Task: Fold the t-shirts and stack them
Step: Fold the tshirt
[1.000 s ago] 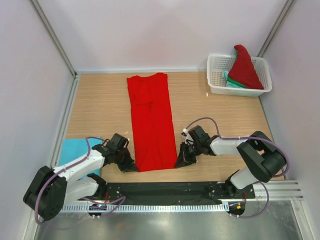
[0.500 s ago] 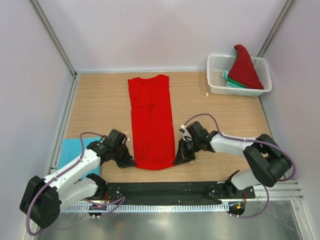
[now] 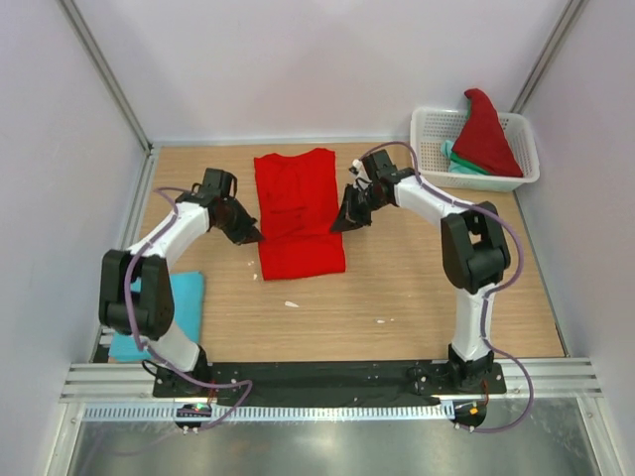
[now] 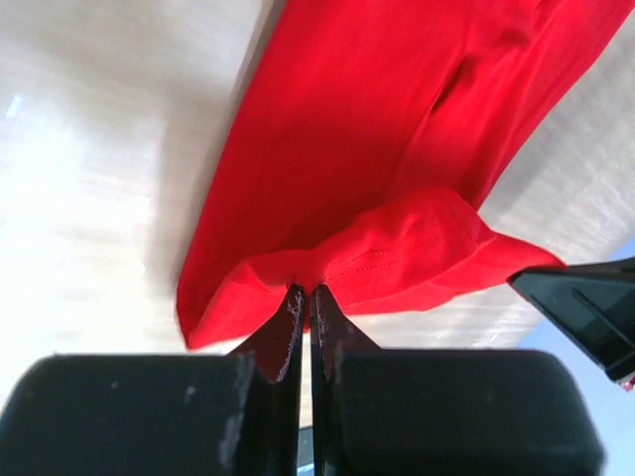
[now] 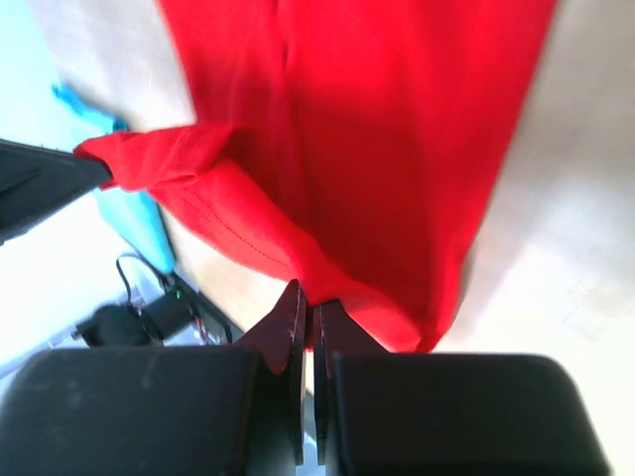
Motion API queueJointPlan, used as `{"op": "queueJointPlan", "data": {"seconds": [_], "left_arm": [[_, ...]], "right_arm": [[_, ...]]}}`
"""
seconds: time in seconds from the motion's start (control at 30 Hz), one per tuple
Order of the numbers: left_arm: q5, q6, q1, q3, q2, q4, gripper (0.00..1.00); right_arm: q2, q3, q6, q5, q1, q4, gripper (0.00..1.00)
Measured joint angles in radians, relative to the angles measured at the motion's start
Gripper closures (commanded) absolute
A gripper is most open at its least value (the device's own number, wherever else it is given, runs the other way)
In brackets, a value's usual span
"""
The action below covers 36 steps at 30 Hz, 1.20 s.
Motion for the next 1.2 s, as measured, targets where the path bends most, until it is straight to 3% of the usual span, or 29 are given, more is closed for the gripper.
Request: {"op": "queueJointPlan", "data": {"seconds": [0.23,0.63,0.9,1.2], "left_arm": [[0.079,0.049,0.020,0.190,0.232,0.019,1.00],[0.101,0.067,0.063,0.248,0.309,0.021,1.00],[0.158,0.084,0.089,0.341,0.424,0.018,1.00],[0.161,0.088,0.089,0.359,0.442,0.014,1.00]], "right_arm": [[0.219,0.257,-0.039,-0.018,-0.051,-0.106,0.99],[0.333,0.393,-0.041,-0.076,-0.071,-0.130,0.98],[0.377,0.417,-0.038,-0.096,-0.089,-0.126,0.99],[0.416,0.462,-0.038,-0.107,-0.113,-0.137,0.99]]}}
